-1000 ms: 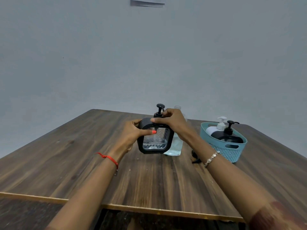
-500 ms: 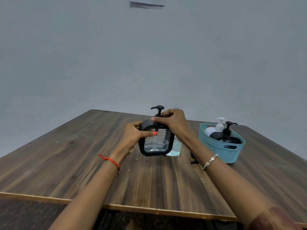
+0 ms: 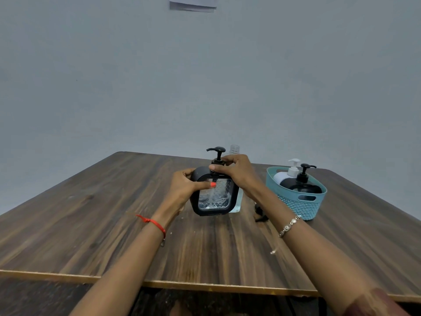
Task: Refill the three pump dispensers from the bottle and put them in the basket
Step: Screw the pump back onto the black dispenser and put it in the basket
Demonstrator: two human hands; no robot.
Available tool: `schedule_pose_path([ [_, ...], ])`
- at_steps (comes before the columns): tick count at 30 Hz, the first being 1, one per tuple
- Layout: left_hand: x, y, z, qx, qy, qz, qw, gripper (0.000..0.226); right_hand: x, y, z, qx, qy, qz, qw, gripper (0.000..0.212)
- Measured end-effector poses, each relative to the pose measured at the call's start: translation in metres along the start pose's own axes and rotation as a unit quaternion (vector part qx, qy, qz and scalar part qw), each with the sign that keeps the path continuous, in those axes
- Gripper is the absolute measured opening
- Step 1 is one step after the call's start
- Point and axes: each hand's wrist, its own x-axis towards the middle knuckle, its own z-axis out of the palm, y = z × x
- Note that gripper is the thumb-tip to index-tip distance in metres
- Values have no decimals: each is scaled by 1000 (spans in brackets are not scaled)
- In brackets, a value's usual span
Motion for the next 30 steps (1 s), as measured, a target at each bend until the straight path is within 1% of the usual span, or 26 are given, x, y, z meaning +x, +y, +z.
schedule_pose_path([
  [3, -1, 0, 7, 7, 0, -1, 1000, 38, -2, 5, -3, -32, 36, 5, 999, 15],
  [5, -2, 0, 12, 9, -7, -4, 1000, 39, -7, 7, -7, -39, 45, -1, 998, 17],
  [7, -4, 2, 19, 11, -16, -3, 1000, 36, -10, 8, -18, -18, 31, 9, 999, 18],
  [9, -5, 5, 28, 7, -20, 0, 1000, 34, -14, 10, -37, -4, -2, 21, 1000, 44],
  [10, -6, 6, 33, 2, -20, 0, 1000, 35, -16, 11, -47, 9, -25, 24, 999, 49],
  [12, -7, 7, 43, -12, -23, -3, 1000, 37, -19, 17, -69, 36, -60, 35, 997, 44],
  [15, -5, 9, 60, -18, -39, 0, 999, 38, -26, 28, -95, 41, -67, 51, 996, 40],
  [19, -1, 11, 91, -20, -54, 9, 998, 42, -27, 30, -125, 5, -50, 58, 997, 39],
  [21, 6, 13, 105, -23, -54, 25, 998, 46, -22, 26, -140, -3, -40, 49, 998, 42],
  [24, 20, 21, 126, -8, -56, 62, 997, 46, -7, 16, -163, -26, -23, 21, 999, 46],
  [26, 35, 31, 140, 5, -41, 92, 995, 44, 6, 11, -176, -32, -10, -5, 999, 48],
  [30, 76, 48, 167, 28, -28, 143, 989, 47, 42, 12, -200, -43, 39, -45, 997, 55],
])
